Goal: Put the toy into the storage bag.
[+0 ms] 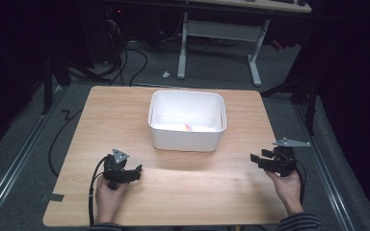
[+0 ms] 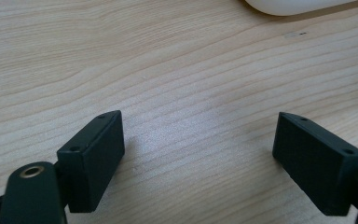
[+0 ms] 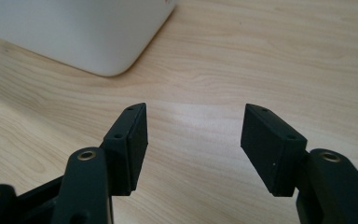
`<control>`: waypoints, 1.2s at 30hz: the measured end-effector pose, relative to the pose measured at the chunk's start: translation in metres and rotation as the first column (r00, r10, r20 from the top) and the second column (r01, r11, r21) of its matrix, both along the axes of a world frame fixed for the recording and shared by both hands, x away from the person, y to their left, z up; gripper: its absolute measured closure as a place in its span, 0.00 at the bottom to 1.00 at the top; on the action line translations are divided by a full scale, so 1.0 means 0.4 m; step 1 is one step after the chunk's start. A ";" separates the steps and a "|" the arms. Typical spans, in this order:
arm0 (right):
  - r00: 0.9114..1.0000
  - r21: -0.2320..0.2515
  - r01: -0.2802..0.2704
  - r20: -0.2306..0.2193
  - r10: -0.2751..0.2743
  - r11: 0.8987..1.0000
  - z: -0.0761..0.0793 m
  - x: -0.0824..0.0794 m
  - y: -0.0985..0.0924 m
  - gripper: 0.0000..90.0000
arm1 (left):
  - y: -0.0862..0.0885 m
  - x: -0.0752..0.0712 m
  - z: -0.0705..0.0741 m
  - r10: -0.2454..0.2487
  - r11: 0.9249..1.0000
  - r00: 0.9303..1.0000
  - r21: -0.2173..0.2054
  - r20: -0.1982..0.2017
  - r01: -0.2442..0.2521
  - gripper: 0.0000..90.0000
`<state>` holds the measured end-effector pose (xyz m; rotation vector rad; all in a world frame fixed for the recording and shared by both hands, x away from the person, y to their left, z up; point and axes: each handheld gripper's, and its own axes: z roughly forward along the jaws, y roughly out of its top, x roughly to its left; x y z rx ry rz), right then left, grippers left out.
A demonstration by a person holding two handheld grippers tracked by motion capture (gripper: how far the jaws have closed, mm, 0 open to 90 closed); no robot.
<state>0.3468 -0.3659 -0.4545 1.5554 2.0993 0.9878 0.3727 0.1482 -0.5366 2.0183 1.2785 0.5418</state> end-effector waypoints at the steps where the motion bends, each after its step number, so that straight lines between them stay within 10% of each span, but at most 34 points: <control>1: 1.000 0.003 0.000 -0.004 0.000 1.000 -0.007 0.000 0.000 0.46 | 0.000 0.000 0.000 0.000 1.000 1.000 0.000 0.000 0.000 0.19; 16: 0.998 0.006 0.004 -0.056 -0.004 1.000 -0.110 0.007 0.031 0.46 | 0.000 0.000 0.000 0.000 1.000 1.000 0.000 0.000 0.000 0.19; 36: 1.000 -0.088 0.015 0.018 -0.013 0.996 -0.167 0.013 0.093 0.45 | 0.000 0.000 0.000 0.000 1.000 1.000 0.000 0.000 0.000 0.19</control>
